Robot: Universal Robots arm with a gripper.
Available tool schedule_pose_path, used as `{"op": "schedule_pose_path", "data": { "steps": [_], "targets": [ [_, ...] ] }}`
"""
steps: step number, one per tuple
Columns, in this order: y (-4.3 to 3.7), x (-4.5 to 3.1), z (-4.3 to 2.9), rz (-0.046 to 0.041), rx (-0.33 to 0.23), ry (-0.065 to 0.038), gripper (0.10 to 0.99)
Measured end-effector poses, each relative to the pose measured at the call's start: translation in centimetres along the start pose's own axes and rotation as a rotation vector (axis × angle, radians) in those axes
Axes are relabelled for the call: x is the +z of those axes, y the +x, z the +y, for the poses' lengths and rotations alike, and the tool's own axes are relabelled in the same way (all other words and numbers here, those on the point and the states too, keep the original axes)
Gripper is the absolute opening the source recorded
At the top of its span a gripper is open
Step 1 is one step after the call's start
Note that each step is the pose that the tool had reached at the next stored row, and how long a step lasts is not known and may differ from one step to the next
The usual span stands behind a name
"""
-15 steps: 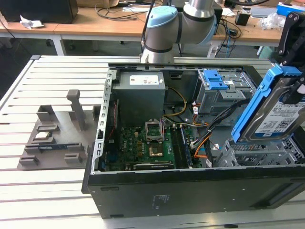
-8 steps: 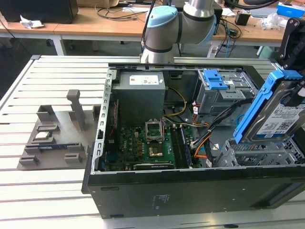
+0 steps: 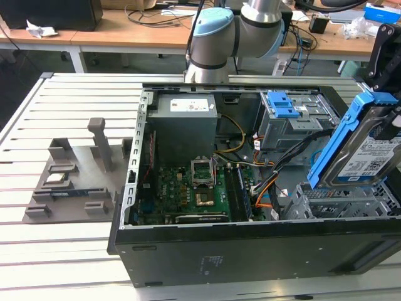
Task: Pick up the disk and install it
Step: 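Pick up the disk, then insert the disk into the insertion slot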
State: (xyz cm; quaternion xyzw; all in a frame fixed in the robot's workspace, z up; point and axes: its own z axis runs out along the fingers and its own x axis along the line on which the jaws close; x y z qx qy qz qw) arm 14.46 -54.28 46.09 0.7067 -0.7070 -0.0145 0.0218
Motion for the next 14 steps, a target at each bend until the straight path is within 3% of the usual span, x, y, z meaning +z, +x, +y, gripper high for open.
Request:
{"op": "schedule_pose_path", "data": {
  "steps": [4,9,14],
  "targets": [
    [0.0,0.0,0.0,0.0,0.0,0.0,0.365],
    [-0.11,0.19,-0.03,0.0134,0.029,0.0,0.365],
    [-0.29,1.07,-0.19,0.0134,0.03,-0.001,0.365]
  ]
}}
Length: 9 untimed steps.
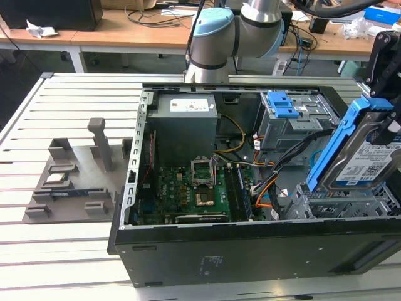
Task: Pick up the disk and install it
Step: 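Insert the disk into the insertion slot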
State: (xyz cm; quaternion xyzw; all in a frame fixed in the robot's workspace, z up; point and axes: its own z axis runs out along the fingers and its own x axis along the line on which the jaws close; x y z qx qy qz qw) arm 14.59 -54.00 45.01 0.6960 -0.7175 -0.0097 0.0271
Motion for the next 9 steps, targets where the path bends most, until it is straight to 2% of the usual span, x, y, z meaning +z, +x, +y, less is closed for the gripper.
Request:
{"op": "schedule_pose_path", "data": {
  "steps": [2,7,9],
  "targets": [
    [-0.3,0.49,-0.01,-0.0001,0.0,0.0,0.365],
    [-0.32,1.23,-0.03,0.0003,0.0,0.0,0.365],
    [-0.34,1.81,-0.04,0.0001,0.0,0.0,0.365]
  ]
}}
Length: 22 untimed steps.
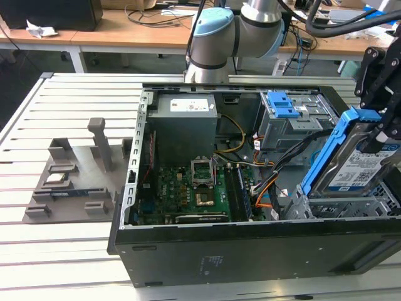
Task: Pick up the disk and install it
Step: 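Insert the disk into the insertion slot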
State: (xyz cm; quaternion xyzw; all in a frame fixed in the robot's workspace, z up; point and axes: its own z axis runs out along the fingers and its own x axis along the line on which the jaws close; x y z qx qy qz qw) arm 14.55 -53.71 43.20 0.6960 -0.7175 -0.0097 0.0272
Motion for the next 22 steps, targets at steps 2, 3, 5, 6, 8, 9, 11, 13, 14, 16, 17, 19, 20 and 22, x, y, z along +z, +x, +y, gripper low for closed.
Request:
{"op": "schedule_pose_path", "data": {
  "steps": [2,3,5,6,8,9,11,13,14,16,17,19,20,22],
  "targets": [
    [-0.01,0.49,-0.02,0.0002,0.0,0.0,0.365],
    [-0.01,0.66,-0.03,0.0002,0.0,0.0,0.365],
    [-0.03,1.31,-0.06,0.0,0.0,0.0,0.365],
    [-0.04,1.5,-0.07,0.0001,0.0,0.0,0.365],
    [-0.05,1.91,-0.09,0.0,0.0,0.0,0.365],
    [-0.05,2.16,-0.11,0.0001,0.0,0.0,0.365],
    [-0.06,2.54,-0.13,0.0002,0.0,0.0,0.365],
    [-0.09,3.3,-0.17,-0.0001,0.0,0.0,0.365],
    [-0.09,3.7,-0.19,0.0001,0.0,0.0,0.365],
    [-0.11,4.24,-0.21,0.0001,0.0,0.0,0.365],
    [-0.11,4.43,-0.22,0.0001,0.0,0.0,0.365],
    [-0.11,4.44,-0.22,0.0003,0.0,0.0,0.365],
    [-0.11,4.44,-0.23,0.0003,0.0,0.0,0.365],
    [-0.12,4.48,-0.23,-0.0001,0.0,0.0,0.376]
  ]
}}
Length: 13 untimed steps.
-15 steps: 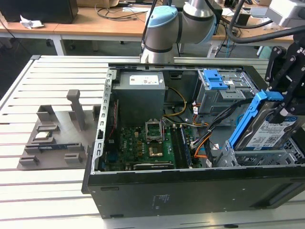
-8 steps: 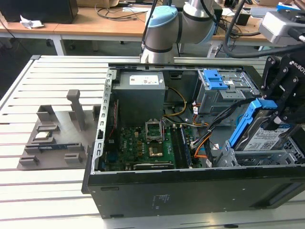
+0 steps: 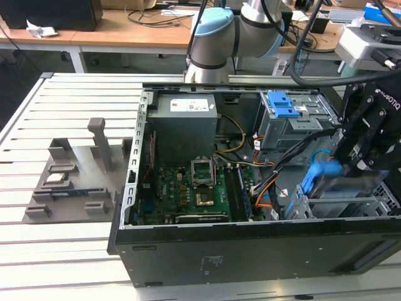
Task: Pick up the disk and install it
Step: 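Insert the disk into the insertion slot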
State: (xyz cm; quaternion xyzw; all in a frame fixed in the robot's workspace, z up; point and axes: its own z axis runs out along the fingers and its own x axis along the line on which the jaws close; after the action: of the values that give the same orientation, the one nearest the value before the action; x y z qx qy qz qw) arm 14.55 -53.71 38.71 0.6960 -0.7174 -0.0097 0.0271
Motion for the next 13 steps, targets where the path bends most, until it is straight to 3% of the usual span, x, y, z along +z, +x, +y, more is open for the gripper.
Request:
{"op": "schedule_pose_path", "data": {
  "steps": [1,6,7,8,12,13],
  "targets": [
    [0.0,0.01,0.0,-0.0001,0.0,0.0,0.439],
    [0.0,0.02,0.0,0.0002,0.0,0.0,0.424],
    [0.0,0.03,0.0,0.0001,0.0,0.0,0.357],
    [0.0,0.03,0.0,0.0002,0.0,0.0,0.357],
    [0.0,0.05,0.0,0.0002,0.0,0.0,0.114],
    [0.0,0.06,0.0,0.0001,0.0,0.0,0.106]
  ]
}}
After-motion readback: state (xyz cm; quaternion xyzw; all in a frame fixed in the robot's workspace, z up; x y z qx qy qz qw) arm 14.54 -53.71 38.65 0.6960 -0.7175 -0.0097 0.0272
